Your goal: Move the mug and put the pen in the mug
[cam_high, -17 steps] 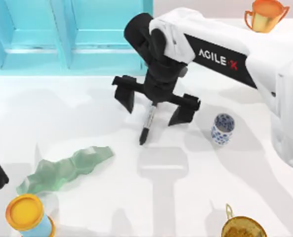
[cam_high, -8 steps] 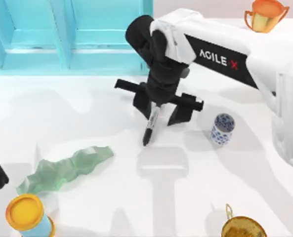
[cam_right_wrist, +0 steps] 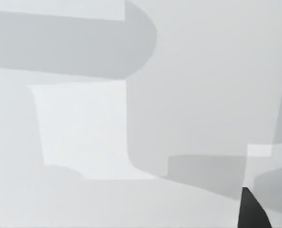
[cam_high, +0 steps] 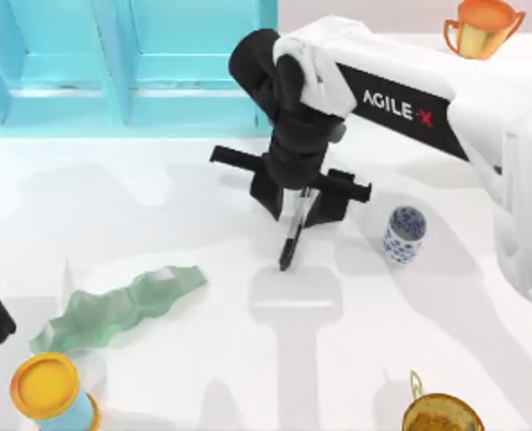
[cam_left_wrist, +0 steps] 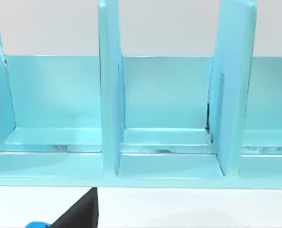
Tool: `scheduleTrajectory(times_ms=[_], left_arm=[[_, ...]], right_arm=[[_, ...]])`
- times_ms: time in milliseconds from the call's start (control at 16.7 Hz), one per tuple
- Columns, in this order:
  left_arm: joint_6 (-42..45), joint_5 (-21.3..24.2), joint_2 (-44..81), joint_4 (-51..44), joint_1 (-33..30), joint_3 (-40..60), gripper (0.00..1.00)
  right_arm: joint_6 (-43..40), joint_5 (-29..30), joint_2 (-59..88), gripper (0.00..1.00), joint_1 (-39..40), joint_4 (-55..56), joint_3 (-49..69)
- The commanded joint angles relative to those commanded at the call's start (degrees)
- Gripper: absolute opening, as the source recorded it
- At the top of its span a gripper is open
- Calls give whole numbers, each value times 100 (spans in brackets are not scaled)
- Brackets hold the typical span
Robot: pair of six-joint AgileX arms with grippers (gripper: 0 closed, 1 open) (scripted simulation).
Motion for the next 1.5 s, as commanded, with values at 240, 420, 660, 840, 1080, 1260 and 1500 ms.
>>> scheduleTrajectory(times_ms=[240, 420, 660, 840, 1080, 1260, 1500], left_arm=[[0, 0, 0, 0, 0, 0, 100], [0, 0, 0, 0, 0, 0, 100], [0, 0, 0, 0, 0, 0, 100], [0, 0, 0, 0, 0, 0, 100], [0, 0, 0, 0, 0, 0, 100], [0, 0, 0, 0, 0, 0, 100], [0, 0, 0, 0, 0, 0, 100]], right_arm=[[143, 11, -418, 0, 154, -85, -369], [404, 45, -1319, 0, 407, -253, -1001], [724, 69, -2279, 0, 749, -465, -1754], [774, 74, -2397, 0, 803, -496, -1864], [739, 109, -2400, 0, 779, -426, -1890], [440, 477, -2593, 0, 840, 107, -2297], [-323, 1417, -3091, 0, 1006, 1518, -3337]])
